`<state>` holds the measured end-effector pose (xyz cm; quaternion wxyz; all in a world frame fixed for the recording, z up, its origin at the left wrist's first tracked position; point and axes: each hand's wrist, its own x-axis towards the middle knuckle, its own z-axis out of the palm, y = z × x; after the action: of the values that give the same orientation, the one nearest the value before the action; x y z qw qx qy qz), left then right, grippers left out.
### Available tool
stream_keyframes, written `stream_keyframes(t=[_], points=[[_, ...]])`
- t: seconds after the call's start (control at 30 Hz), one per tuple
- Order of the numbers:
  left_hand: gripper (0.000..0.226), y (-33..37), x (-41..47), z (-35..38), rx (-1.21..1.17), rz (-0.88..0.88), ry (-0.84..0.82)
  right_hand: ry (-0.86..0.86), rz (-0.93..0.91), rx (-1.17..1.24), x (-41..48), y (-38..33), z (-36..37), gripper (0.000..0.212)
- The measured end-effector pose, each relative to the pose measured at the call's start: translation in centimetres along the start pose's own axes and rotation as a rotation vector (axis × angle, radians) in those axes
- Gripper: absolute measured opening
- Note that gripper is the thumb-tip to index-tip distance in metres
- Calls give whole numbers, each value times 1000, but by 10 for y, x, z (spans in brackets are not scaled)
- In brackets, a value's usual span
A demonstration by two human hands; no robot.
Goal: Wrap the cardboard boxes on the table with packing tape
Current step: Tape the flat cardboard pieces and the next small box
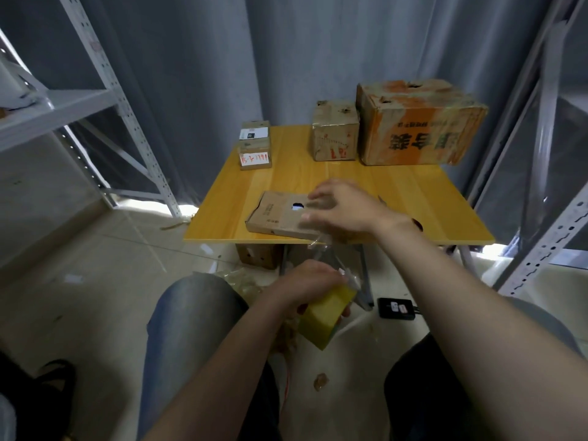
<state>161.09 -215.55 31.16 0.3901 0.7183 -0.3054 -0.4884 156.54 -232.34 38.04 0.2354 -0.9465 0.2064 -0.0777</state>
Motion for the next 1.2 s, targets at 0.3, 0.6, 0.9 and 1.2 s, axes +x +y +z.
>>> stream_keyframes(t=[0.3,0.6,0.9,1.2], points=[[16,-19,6,-5,-8,33,44,-56,59,-470,11,-18,52,116],[24,-26,8,-1,-46,12,-22,-104,-86,-546,-1,-18,41,95],[18,-11,5,1,-55,19,-67,92,-149,-500,10,-27,-2,54],[16,2,-14,-1,-99,47,-19,80,-183,-478,2,-16,22,68]])
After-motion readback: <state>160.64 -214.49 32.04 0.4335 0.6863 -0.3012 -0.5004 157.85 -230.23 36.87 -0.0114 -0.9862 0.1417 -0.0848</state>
